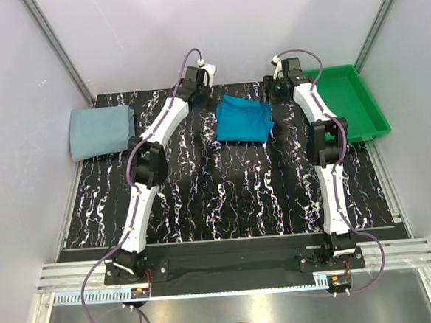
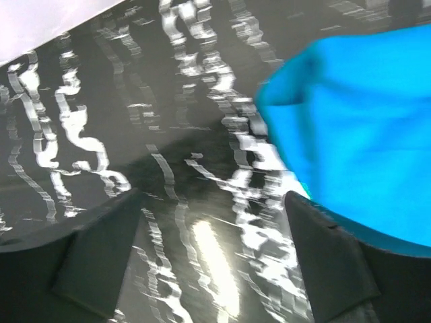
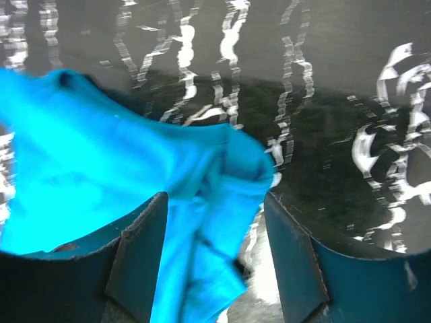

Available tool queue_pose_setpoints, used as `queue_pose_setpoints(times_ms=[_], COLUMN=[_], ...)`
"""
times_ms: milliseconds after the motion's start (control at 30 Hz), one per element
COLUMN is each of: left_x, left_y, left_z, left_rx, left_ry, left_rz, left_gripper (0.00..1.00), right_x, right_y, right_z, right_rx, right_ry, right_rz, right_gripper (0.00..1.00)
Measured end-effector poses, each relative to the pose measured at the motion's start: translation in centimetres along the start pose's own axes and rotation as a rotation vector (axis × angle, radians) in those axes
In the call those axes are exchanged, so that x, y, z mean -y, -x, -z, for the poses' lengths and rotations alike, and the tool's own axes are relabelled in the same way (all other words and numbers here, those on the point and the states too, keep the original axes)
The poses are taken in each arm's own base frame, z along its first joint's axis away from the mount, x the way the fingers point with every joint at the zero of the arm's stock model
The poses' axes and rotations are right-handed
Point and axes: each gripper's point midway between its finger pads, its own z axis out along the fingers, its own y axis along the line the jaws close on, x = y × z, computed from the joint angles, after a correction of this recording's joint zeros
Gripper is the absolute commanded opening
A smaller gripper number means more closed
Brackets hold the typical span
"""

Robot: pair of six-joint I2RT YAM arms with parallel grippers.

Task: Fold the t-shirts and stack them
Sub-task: Fold the tshirt

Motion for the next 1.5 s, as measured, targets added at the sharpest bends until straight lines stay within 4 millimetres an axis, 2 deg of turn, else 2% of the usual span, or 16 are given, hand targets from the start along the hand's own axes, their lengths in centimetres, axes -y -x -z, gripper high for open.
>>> queue_pose_setpoints(times_ms=[67,200,333,467,700,900,1100,1267,1500], left_x=[1.9,6.4,10.3,13.2,16.8,18.6,18.9,18.8,19.0], left_y=[1.0,2.9,2.7,0.8,-3.5,-6.7,-7.0,-7.3,-9.1], left_z=[1.4,4.8,6.8,6.9,4.3,2.5,2.4,3.2,5.3], left_rx=[0.013,0.041,0.021,-0.045,-0.159,-0.237,-0.242,-0.259,-0.318], left_ry=[-0.053,-0.210,-0.371,-0.491,-0.577,-0.600,-0.628,-0.649,-0.663], left_rz=[0.022,0.077,0.122,0.158,0.177,0.197,0.227,0.260,0.290], left_gripper=[0.99,0.99,0.99,0.98,0.98,0.98,0.97,0.96,0.96], right_x=[-0.7,-3.5,-5.9,-7.2,-8.3,-8.2,-8.7,-9.5,-10.7], right_y=[0.1,0.7,1.2,0.5,-1.3,-3.4,-5.3,-7.2,-8.5], right_z=[0.4,1.9,3.2,3.4,2.7,1.0,0.1,-0.2,0.6], right_rx=[-0.005,-0.007,-0.012,-0.048,-0.112,-0.165,-0.215,-0.261,-0.306], right_ry=[0.028,0.154,0.268,0.341,0.420,0.433,0.438,0.447,0.472], right_rz=[-0.015,-0.063,-0.111,-0.163,-0.240,-0.279,-0.297,-0.300,-0.292], right_gripper=[0.66,0.67,0.67,0.68,0.68,0.69,0.69,0.69,0.69])
